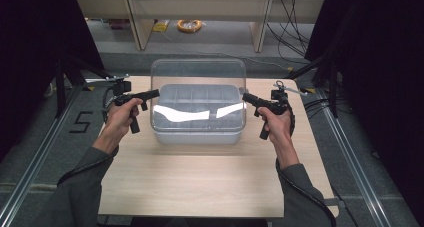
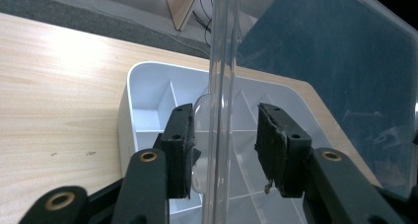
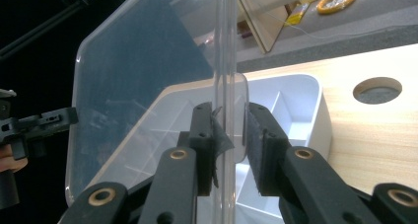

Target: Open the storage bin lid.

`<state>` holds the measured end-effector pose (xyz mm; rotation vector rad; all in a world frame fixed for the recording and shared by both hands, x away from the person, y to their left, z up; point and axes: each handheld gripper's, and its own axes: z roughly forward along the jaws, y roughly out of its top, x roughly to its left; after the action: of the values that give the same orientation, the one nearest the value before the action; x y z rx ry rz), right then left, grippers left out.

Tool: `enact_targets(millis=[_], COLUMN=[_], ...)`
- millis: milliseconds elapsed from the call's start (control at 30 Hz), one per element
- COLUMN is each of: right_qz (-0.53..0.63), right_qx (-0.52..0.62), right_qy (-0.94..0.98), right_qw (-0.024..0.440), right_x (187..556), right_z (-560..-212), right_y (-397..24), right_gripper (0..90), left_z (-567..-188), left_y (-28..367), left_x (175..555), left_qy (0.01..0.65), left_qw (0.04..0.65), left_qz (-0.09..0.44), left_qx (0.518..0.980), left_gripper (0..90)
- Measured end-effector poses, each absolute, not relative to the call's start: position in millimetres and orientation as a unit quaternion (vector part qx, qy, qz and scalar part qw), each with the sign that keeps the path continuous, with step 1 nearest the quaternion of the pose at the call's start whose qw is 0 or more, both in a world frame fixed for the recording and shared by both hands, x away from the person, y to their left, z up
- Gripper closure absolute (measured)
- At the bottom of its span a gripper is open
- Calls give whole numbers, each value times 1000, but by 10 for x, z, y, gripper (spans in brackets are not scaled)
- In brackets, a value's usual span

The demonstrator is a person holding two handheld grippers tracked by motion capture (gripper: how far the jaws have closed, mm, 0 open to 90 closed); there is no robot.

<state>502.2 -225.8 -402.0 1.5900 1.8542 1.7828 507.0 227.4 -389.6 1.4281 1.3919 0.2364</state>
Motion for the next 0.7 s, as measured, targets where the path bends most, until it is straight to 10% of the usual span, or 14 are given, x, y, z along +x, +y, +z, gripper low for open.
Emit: enact_targets(millis=[700], right_qz=[601], right_qx=[502], right_qy=[617], right_qw=[70], right_x=[4608], right_z=[-3978], right_y=[-2330], right_gripper=[761], left_z=[-3930], left_y=[2244], left_x=[4665], left_qy=[563], left_qw=[551], left_qz=[104], left_qx=[608], left_gripper=[585])
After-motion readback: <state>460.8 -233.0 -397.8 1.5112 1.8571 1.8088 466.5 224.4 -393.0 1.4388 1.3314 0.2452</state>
